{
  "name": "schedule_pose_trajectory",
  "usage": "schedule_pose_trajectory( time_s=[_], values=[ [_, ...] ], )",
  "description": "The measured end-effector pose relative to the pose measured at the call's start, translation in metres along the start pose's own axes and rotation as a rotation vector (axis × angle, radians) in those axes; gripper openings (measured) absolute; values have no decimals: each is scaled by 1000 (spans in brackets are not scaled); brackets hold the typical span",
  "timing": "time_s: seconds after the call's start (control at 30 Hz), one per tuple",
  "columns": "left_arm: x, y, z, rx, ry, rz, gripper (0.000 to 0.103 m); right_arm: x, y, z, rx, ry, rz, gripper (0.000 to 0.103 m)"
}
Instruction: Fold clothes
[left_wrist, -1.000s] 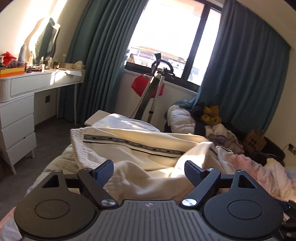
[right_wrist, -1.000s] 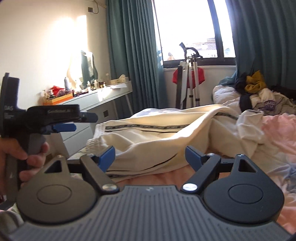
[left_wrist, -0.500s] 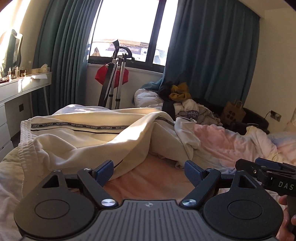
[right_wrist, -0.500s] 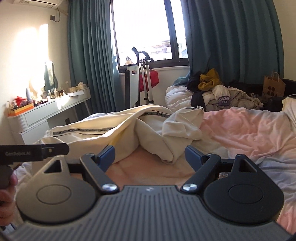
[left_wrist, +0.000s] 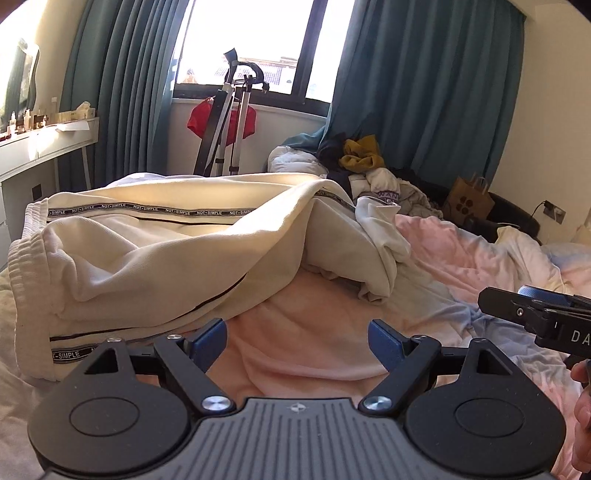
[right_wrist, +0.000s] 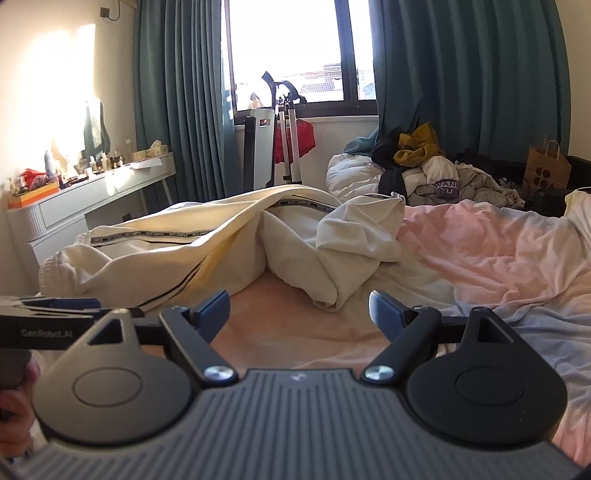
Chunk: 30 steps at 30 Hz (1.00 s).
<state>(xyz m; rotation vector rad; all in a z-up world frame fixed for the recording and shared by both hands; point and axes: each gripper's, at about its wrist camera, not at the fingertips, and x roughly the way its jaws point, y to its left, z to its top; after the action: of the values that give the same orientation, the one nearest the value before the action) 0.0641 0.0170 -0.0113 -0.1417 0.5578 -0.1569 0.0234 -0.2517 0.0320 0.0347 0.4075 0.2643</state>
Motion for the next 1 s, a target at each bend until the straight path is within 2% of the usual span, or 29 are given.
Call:
schedule_pose_trajectory(
  time_s=[0.27, 0.37, 0.43, 0.63, 0.73, 1.0],
  values=[
    [-1, 0, 1, 0, -5, 2, 85, -1, -1, -3, 14, 25, -6, 84],
    [3, -4, 6, 26, -15, 26, 85, -3, -3, -4, 31, 28, -9, 84],
    [14, -11, 15, 79, -9, 64, 84, -4, -5, -4, 42, 30, -11, 84],
    [80, -29, 60, 171, 6, 111, 83, -8, -10, -5, 74, 36, -18, 84],
    [128, -39, 91, 181, -4, 149, 83, -4, -14, -9, 94, 49, -4, 84],
    [257, -64, 163, 211, 58, 197, 78, 41, -46, -21, 198, 120, 25, 84]
  ],
)
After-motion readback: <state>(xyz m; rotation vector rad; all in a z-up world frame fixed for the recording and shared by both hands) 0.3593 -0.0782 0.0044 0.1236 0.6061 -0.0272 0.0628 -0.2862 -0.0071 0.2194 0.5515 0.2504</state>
